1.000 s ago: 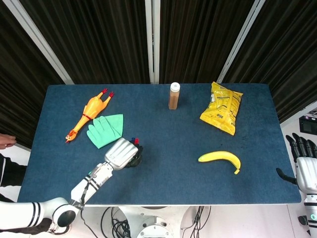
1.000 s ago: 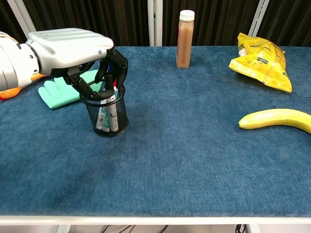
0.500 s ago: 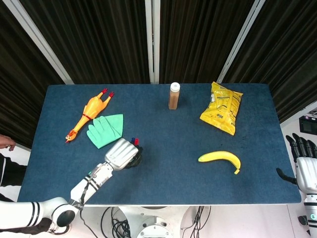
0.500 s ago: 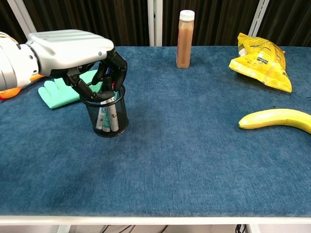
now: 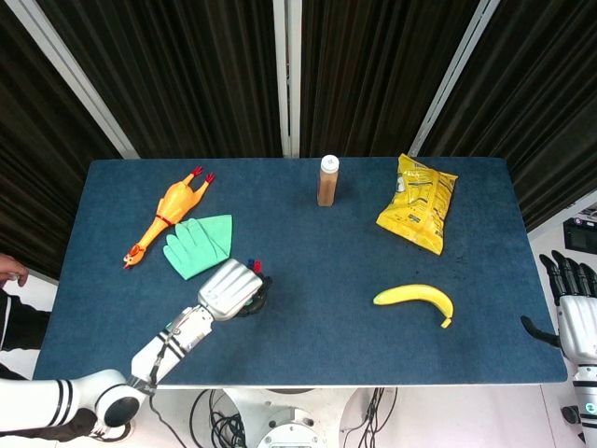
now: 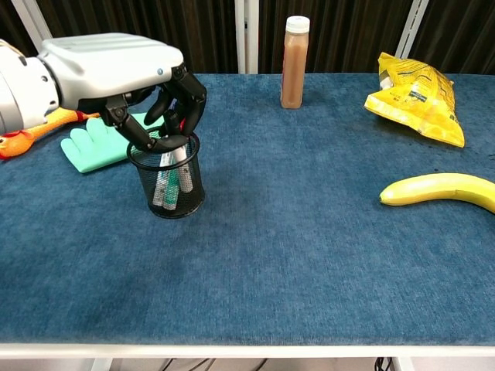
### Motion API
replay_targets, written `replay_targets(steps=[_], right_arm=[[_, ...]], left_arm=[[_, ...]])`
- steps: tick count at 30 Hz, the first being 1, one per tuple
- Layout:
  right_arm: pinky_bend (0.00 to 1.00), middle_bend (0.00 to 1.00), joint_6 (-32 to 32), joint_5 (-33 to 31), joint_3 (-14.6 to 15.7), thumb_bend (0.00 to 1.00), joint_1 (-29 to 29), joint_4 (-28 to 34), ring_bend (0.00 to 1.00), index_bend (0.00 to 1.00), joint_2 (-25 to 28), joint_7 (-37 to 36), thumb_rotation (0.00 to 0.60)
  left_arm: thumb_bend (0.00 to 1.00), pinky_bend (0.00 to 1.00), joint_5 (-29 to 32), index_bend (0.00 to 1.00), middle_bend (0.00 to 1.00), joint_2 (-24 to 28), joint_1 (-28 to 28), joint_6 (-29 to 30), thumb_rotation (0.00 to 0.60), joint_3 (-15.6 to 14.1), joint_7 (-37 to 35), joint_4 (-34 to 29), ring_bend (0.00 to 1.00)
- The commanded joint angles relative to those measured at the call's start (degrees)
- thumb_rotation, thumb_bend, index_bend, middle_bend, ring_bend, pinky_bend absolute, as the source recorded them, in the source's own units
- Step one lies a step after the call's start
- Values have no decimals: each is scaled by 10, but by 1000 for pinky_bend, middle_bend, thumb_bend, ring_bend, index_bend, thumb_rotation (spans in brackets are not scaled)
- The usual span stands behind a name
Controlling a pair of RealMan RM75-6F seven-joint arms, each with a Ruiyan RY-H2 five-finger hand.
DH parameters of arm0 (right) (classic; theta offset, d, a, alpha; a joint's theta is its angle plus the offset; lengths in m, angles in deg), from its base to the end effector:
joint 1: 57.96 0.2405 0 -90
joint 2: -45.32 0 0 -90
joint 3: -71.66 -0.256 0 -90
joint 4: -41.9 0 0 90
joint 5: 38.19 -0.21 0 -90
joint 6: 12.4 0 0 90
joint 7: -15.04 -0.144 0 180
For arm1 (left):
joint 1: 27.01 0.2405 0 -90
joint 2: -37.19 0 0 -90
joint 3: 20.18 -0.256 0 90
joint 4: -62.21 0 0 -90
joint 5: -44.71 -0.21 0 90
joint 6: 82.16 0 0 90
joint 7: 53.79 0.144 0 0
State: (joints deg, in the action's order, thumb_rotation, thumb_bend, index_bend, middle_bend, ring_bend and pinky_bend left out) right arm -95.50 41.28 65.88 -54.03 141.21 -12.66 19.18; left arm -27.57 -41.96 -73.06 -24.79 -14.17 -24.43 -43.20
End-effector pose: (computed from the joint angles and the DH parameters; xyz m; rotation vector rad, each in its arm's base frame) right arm -0.3089 -0.1845 0.1896 1.2999 -0.9070 0.8162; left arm -0.0780 0.2898 0.0124 -2.1464 -0.6631 -1.0357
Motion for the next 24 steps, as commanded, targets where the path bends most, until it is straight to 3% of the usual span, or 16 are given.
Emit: replay_targets(steps=[1,15,24], right_arm=[[0,0,-1,1,0,132,0,0,0,0,0,0,600],[0,0,-5,3,0,132,-2,-1,0,0,0,-4,600],[0,0,-6,1,-1,132,-3,-2,0,0,0,-5,600]], left_arm=[[409,847,-6,583,634,7,1,4,600,3,-4,-10,650],[410,878,-54,612,667,79,11,57,600,38,-7,-103,681],[410,880,-23,613,668,151,27,74,600,62,-11,-138,682]])
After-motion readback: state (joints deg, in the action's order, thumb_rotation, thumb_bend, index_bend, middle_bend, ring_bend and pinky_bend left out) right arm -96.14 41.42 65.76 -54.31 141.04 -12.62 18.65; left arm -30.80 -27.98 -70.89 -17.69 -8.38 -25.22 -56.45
